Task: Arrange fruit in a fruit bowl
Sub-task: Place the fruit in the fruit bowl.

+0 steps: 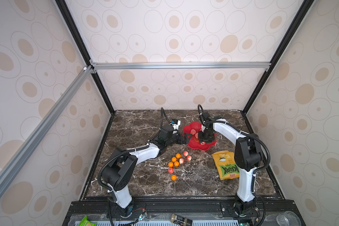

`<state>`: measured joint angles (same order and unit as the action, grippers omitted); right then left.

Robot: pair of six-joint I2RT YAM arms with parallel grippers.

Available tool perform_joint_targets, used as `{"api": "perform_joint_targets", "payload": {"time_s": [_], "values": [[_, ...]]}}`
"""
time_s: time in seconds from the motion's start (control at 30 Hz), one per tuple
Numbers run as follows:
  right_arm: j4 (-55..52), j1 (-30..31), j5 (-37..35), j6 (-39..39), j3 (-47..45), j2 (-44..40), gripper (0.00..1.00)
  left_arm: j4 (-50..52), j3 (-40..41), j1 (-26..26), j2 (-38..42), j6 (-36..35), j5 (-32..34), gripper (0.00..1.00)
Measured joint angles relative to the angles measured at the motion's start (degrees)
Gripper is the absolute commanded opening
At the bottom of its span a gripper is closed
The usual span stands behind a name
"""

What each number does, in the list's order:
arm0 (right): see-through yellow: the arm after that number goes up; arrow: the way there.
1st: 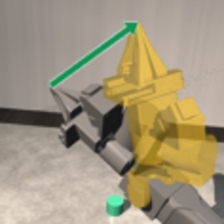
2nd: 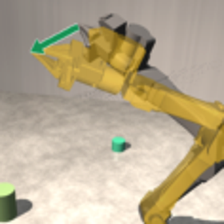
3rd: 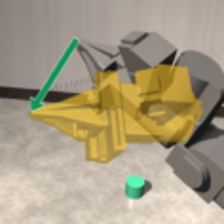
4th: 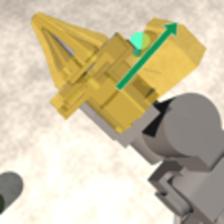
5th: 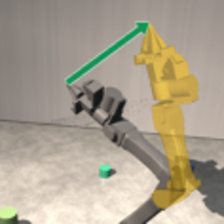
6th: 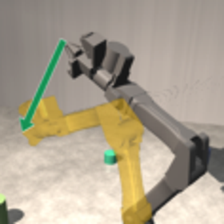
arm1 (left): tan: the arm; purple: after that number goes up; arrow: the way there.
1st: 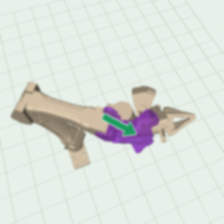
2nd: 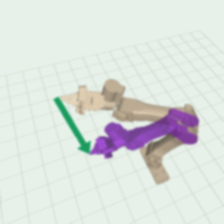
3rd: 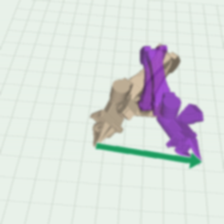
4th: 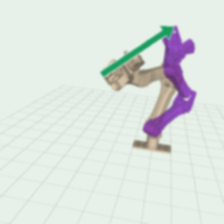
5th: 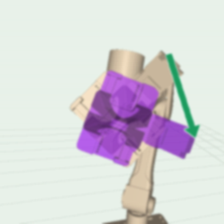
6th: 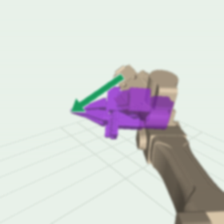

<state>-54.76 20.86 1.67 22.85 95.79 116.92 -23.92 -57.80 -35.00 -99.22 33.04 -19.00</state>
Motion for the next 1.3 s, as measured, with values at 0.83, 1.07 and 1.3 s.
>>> {"api": "perform_joint_targets", "payload": {"time_s": [0.83,1.07,1.3], "values": [[-0.13,-0.55,-1.73,-0.85,4.61,7.15,0.41,-0.87,0.50,0.00,-0.02,0.00,-0.17,0.99],[-0.35,-0.68,-1.73,-1.11,4.72,8.11,0.43,-0.90,0.50,0.02,-0.92,0.00,-0.28,0.99],[-0.57,-0.68,-1.75,-1.38,5.38,8.17,0.52,-0.87,0.50,0.02,-2.16,0.02,-0.66,0.99]]}}
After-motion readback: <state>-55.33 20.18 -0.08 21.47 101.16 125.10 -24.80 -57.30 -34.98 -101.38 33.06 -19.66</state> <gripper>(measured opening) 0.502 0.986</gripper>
